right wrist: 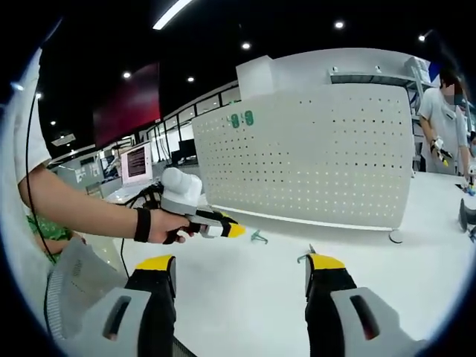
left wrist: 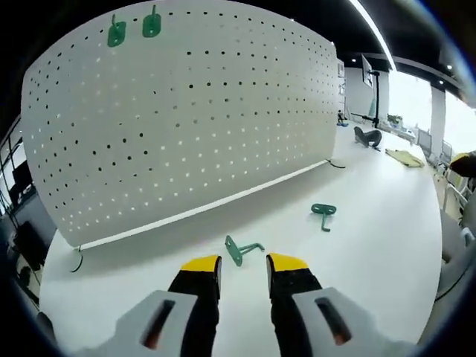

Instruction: Insert the hook assembly into the mounting plate slot until the hook locks in place.

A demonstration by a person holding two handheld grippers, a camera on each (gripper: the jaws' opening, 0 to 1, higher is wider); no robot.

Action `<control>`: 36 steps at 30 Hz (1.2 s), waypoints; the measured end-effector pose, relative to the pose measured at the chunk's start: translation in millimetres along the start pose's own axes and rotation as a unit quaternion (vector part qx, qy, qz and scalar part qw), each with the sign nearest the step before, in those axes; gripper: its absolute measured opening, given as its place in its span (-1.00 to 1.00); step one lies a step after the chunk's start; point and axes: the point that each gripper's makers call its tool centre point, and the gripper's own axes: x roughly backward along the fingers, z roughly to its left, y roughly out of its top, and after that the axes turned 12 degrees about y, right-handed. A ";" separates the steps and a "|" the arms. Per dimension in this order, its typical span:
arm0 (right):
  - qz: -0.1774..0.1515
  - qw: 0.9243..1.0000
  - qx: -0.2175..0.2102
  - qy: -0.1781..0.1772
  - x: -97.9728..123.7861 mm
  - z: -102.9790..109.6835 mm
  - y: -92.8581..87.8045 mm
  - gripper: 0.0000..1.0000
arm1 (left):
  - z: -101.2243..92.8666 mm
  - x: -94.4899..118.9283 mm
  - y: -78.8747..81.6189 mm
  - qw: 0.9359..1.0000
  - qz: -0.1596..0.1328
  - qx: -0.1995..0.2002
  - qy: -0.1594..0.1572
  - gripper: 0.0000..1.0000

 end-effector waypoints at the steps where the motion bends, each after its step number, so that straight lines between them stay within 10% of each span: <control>1: 0.000 1.000 0.000 0.000 0.2 0.0 -0.1 0.43 | 0.0 -0.5 -0.6 1.000 0.002 0.000 0.000 -0.50; 36: 0.009 1.000 -0.022 -0.008 -1.9 -14.6 -10.9 0.40 | -2.3 -39.3 -16.8 0.999 0.042 -0.001 -0.003 -0.63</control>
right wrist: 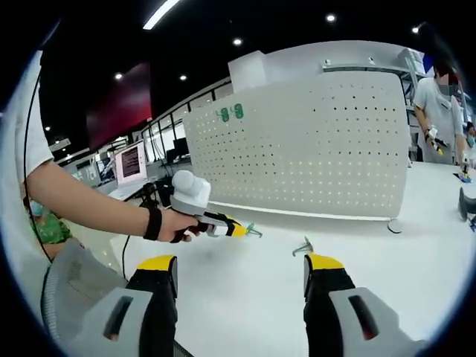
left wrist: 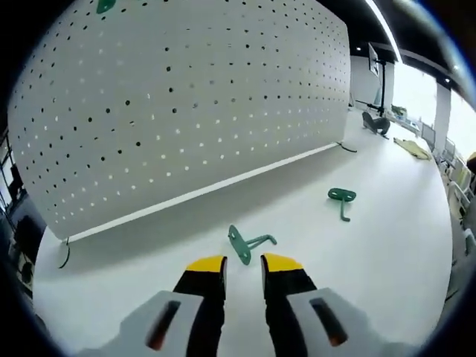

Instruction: Insert the hook assembly into the mounting plate slot until the hook locks in place.

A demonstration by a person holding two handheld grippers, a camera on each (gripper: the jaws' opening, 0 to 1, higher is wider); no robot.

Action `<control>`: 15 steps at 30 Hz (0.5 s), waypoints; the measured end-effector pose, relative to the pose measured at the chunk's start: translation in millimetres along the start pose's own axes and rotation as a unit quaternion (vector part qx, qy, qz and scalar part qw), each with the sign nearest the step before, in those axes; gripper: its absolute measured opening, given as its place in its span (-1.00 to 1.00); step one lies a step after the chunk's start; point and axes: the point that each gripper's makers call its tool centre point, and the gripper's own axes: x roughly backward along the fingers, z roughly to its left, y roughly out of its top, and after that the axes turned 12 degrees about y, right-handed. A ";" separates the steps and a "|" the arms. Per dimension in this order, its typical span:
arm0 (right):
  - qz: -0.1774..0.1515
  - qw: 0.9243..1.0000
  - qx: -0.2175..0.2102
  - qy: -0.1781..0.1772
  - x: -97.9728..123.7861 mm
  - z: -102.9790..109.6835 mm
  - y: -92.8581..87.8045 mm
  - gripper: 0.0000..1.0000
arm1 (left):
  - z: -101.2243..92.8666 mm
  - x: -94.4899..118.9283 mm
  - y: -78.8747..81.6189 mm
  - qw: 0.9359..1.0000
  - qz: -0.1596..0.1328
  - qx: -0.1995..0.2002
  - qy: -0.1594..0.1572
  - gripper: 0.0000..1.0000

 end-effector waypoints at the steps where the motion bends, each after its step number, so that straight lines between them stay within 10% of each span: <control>1: 0.000 1.000 0.000 0.000 -0.1 0.1 0.0 0.40 | -1.2 -1.3 -0.8 1.000 0.002 -0.005 0.000 -0.64; 15: 0.009 1.000 -0.002 0.004 -0.8 -0.2 -4.0 0.37 | -1.7 -8.9 -7.1 1.000 0.015 0.001 -0.003 -0.68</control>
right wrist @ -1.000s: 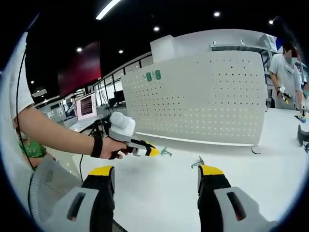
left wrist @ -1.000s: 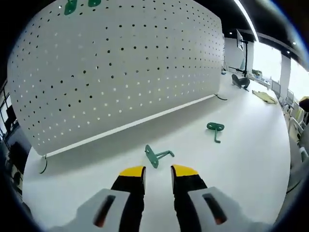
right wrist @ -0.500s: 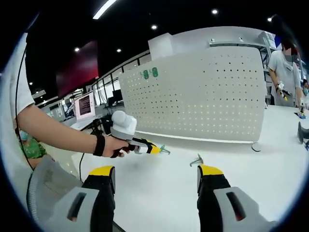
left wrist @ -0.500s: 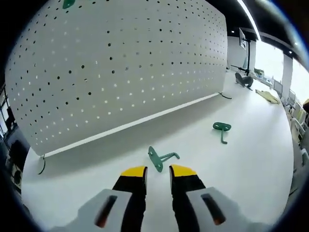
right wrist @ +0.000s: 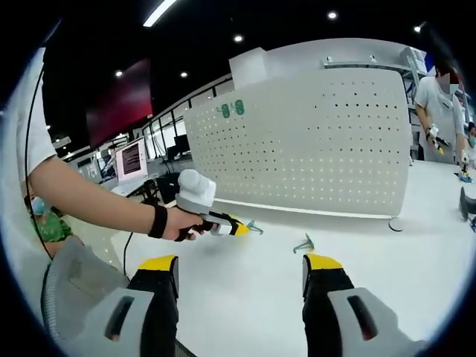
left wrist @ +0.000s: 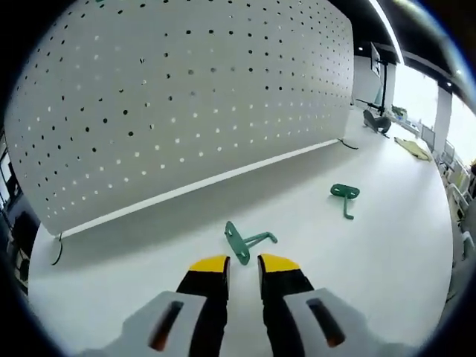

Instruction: Insert the hook assembly into the mounting plate slot until the hook locks in place.

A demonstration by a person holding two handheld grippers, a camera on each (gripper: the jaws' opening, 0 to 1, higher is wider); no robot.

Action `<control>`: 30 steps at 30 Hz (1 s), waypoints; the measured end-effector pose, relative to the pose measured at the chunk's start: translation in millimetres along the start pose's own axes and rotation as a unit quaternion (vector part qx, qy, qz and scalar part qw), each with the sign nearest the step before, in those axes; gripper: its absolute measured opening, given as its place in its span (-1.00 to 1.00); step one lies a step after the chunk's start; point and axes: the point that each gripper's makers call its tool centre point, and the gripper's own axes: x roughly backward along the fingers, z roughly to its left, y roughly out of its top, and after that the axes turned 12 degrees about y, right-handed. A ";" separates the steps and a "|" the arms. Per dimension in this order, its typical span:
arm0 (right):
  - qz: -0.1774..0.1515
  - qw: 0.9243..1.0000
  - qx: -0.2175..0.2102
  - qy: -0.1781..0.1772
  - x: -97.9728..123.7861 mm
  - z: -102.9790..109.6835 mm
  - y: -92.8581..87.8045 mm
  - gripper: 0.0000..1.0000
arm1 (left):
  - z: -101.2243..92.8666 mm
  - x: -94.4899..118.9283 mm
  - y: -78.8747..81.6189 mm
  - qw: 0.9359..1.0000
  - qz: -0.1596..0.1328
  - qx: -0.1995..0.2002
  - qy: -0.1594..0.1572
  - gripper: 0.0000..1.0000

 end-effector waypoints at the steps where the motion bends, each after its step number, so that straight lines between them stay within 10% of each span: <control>1: 0.000 1.000 0.000 0.000 0.0 -0.1 -0.2 0.37 | -0.1 -0.3 -0.1 1.000 0.000 -0.002 0.000 -0.68; 30: -0.010 1.000 -0.009 -0.002 -2.1 -2.8 4.0 0.36 | -5.8 -3.2 9.1 1.000 -0.018 -0.011 -0.010 -0.87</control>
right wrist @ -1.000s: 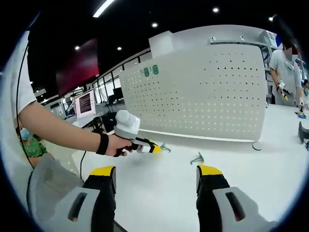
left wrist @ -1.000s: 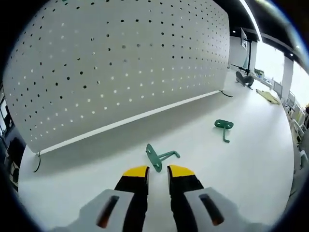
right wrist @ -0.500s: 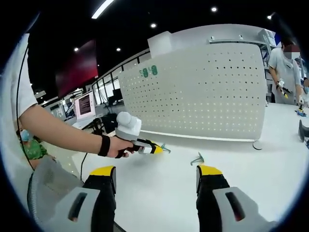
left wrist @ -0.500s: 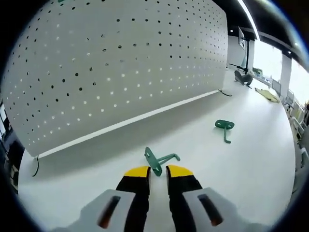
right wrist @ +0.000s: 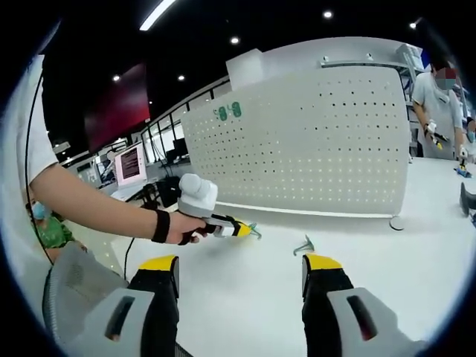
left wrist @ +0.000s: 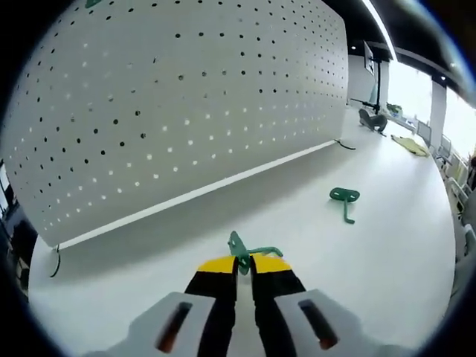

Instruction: Insert the hook assembly into the mounting plate slot until the hook locks in place.

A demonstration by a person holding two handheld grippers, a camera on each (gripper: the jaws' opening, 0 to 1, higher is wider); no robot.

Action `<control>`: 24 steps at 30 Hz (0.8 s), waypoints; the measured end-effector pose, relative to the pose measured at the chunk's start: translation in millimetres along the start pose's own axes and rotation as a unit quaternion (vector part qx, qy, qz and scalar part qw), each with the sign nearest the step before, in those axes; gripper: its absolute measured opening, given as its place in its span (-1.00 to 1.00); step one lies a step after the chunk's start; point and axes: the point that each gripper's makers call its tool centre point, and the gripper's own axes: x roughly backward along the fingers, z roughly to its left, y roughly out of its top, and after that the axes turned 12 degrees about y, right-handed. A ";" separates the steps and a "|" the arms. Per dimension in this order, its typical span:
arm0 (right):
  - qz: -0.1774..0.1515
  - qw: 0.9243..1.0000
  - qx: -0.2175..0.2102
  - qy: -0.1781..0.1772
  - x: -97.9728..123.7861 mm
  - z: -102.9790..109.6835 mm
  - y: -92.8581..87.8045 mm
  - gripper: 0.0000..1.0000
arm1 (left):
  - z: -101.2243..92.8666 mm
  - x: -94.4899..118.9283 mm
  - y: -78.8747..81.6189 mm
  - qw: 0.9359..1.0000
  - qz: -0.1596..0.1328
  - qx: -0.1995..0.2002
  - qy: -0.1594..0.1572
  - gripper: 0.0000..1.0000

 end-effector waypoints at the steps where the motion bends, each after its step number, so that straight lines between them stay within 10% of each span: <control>1: 0.001 1.000 0.000 0.000 -0.3 0.2 -0.3 0.36 | -0.4 0.6 0.4 1.000 0.000 0.000 -0.001 -0.87; 24: -0.002 1.000 0.009 0.010 -2.0 6.4 4.0 0.34 | -14.5 28.7 10.8 0.995 0.026 0.081 -0.045 -0.94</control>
